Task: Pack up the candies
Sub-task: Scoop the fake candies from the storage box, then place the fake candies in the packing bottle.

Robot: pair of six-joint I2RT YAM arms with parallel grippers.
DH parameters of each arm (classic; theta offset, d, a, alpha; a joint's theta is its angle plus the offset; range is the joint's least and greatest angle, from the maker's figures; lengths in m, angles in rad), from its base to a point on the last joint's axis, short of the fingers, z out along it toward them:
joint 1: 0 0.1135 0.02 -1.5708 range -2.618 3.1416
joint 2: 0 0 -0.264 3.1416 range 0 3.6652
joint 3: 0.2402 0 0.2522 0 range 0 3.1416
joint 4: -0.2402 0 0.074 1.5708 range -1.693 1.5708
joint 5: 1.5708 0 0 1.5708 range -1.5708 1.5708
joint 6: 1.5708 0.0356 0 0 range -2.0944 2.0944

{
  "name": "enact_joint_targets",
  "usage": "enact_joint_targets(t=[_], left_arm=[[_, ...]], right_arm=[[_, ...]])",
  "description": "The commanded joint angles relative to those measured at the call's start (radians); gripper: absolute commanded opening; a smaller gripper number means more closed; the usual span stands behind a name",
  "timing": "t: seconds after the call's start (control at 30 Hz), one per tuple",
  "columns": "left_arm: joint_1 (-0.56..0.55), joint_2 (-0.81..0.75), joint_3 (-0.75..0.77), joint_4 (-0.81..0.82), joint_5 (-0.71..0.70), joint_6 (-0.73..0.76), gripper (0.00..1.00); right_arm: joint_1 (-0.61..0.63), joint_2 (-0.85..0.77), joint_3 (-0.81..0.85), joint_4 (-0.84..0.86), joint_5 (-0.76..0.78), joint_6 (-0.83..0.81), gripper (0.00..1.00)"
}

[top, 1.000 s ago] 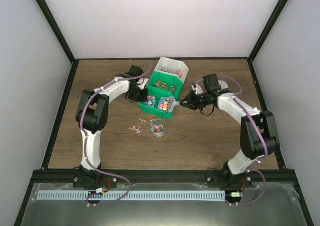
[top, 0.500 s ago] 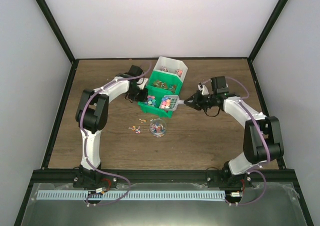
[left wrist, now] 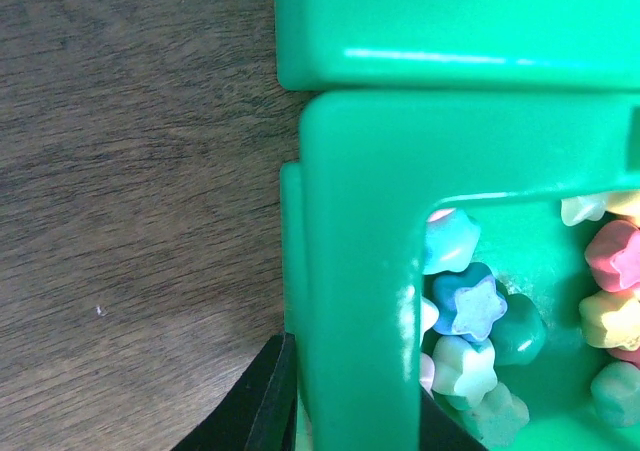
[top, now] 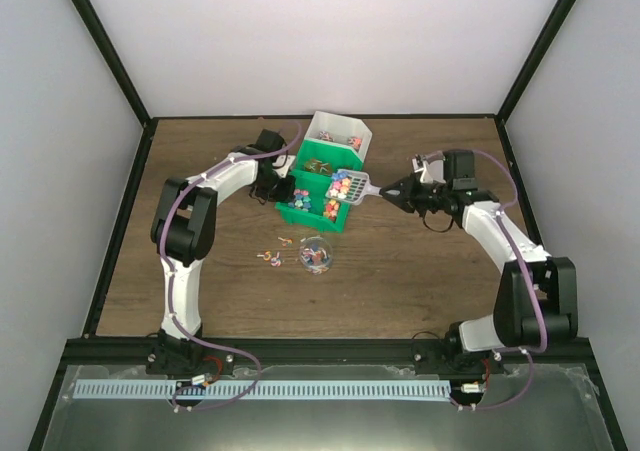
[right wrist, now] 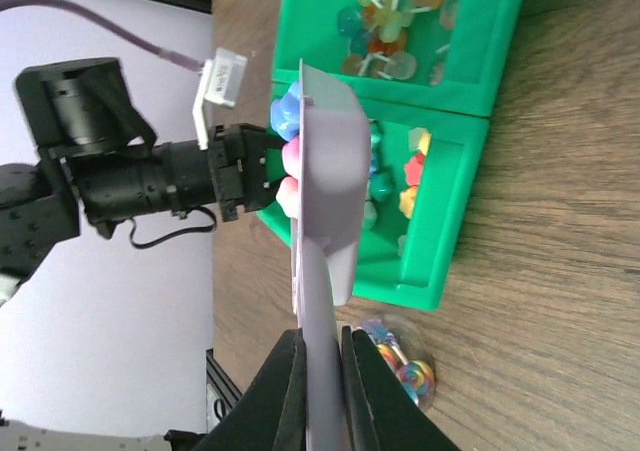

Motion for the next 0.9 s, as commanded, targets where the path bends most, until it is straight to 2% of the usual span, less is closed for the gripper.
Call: enact_joint_targets(t=[0.0, 0.37, 0.7, 0.87], left_arm=[[0.005, -0.002, 0.025, 0.015, 0.042, -0.015, 0.18], [0.004, 0.001, 0.027, 0.020, 0.049, -0.021, 0.18], [0.004, 0.006, 0.031, 0.022, 0.057, -0.027, 0.18], [0.005, 0.013, 0.032, 0.024, 0.065, -0.030, 0.18]], right_arm=[[-0.009, -0.064, -0.018, 0.051, -0.090, -0.030, 0.01], [-0.008, -0.163, -0.128, 0.072, -0.263, -0.120, 0.01], [0.010, -0.298, -0.182, -0.101, -0.157, -0.277, 0.01], [0.049, -0.326, -0.205, -0.126, -0.115, -0.287, 0.01]])
